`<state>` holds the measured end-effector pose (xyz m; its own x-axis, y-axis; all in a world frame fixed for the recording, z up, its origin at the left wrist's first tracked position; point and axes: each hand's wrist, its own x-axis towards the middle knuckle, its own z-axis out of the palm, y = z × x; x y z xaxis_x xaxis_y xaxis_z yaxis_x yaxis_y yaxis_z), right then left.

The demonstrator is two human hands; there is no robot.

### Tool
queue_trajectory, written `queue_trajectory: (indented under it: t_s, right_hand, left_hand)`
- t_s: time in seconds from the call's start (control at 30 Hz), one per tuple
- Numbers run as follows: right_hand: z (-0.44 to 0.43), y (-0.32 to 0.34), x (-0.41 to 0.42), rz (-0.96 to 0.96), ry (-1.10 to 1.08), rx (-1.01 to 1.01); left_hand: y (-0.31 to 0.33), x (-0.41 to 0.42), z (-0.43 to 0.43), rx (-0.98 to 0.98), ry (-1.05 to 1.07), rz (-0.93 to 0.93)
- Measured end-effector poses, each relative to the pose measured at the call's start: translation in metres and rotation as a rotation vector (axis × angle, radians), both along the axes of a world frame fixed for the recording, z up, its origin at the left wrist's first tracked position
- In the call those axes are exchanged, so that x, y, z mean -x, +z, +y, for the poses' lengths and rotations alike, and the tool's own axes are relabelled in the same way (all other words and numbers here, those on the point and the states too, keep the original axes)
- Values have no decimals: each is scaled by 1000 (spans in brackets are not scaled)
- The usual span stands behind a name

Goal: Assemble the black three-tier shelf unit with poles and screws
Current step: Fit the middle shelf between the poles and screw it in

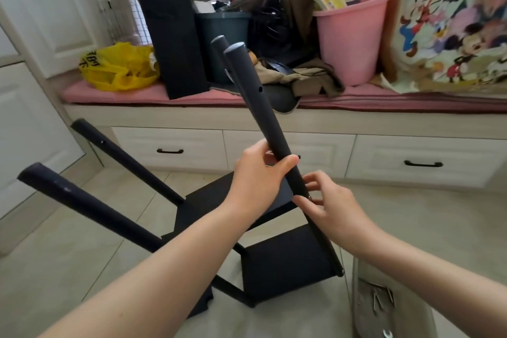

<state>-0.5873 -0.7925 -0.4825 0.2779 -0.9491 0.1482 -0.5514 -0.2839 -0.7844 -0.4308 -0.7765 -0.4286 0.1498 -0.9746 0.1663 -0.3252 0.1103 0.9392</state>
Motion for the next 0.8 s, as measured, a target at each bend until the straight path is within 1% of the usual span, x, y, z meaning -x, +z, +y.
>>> queue_trajectory:
  t_s: [0.1, 0.13, 0.17, 0.23, 0.33, 0.37, 0.4, 0.5, 0.63, 0.8]
  right_hand:
    - [2, -3, 4, 43, -17, 49]
    - [1, -4, 7, 43, -23, 58]
    - [-1, -5, 11, 36, -29, 59]
    - [-4, -8, 18, 28, -36, 55]
    - [-7, -12, 25, 43, -34, 63]
    - [-8, -14, 27, 37, -38, 62]
    - [-10, -16, 28, 31, -44, 63]
    - [-15, -22, 28, 14, -59, 64]
    - [-26, -29, 25, 1, -89, 23]
    - [-42, -33, 25, -17, -152, -77]
  left_hand:
    - [-11, 0, 4, -91, -100, -4]
    - [-17, -3, 8, -124, -147, -64]
    - [-25, -9, 14, -158, -187, -168]
    - [-46, -23, 23, -244, -226, -440]
    - [-80, -47, 32, -351, -239, -929]
    - [-88, -54, 34, -359, -233, -1058]
    - [-94, -60, 35, -367, -222, -1142]
    - [-105, -73, 36, -389, -181, -1287]
    - [-116, -68, 37, -356, -140, -1460]
    - [-124, -48, 37, -391, -152, -1542]
